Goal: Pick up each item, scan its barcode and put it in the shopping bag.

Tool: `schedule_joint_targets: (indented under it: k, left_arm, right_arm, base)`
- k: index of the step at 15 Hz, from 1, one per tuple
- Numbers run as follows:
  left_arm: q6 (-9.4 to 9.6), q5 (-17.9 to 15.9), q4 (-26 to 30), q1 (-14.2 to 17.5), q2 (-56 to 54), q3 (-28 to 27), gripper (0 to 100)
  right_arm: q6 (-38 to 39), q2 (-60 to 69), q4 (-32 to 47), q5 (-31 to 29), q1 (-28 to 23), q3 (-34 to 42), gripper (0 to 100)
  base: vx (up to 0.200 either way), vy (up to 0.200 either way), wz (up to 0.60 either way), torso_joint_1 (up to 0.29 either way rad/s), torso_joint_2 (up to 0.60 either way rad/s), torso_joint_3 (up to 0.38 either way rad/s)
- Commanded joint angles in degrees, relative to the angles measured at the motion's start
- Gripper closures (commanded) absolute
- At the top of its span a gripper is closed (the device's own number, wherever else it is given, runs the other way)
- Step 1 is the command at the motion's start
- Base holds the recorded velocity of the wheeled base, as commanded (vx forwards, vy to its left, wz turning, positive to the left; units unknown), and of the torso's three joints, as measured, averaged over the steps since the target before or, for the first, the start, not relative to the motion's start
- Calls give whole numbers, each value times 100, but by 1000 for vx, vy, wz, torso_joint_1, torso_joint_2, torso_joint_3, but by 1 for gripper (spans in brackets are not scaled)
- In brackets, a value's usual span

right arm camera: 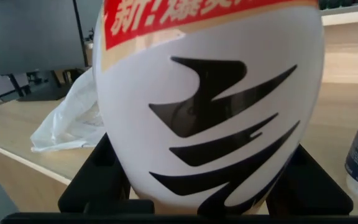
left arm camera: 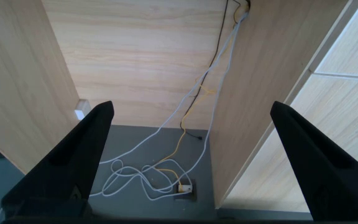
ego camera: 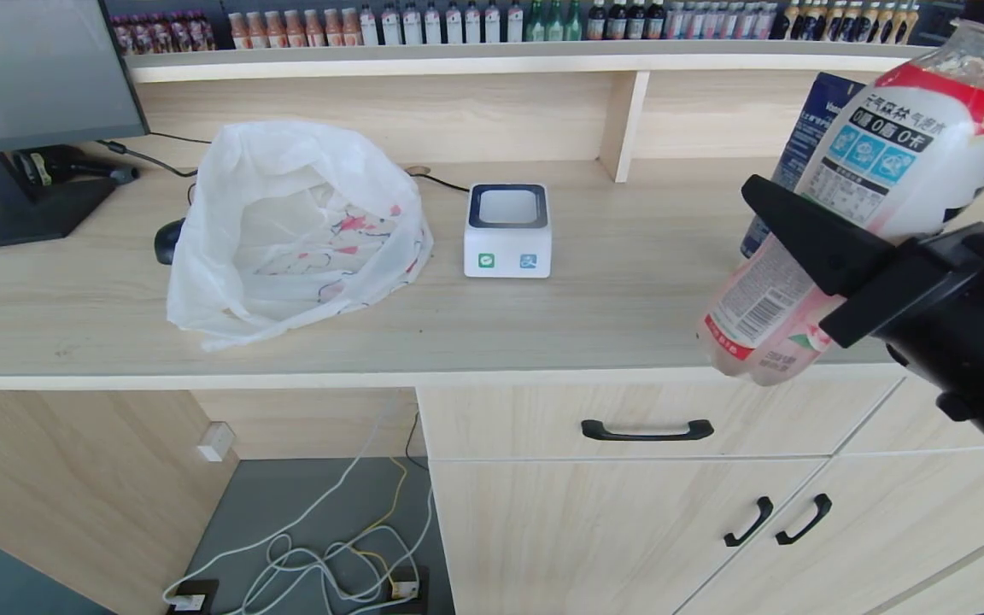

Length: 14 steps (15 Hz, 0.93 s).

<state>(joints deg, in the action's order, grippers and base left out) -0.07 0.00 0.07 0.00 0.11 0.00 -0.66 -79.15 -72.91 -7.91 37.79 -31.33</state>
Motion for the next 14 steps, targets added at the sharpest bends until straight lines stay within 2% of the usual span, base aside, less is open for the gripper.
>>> schedule_joint_targets:
  k: [1, 6, 8, 14]
  left_arm:
    - [-1, 0, 1, 0, -2, 0, 0]
    - [-1, 0, -7, 0, -2, 0, 0]
    - [-1, 0, 1, 0, -2, 0, 0]
    - [16, 0, 1, 0, -2, 0, 0]
  right_arm:
    - [-13, -206, -83, 0, -220, -5, 100]
    - [-163, -513, -109, -9, -483, -75, 100]
    - [-171, -768, -180, -9, -694, -339, 100]
    - [-365, -847, -215, -220, -738, -681, 100]
  base:
    - [0, 0, 0, 0, 0, 0]
    - [0, 0, 0, 0, 0, 0]
    - [0, 0, 0, 0, 0, 0]
    - [0, 0, 0, 0, 0, 0]
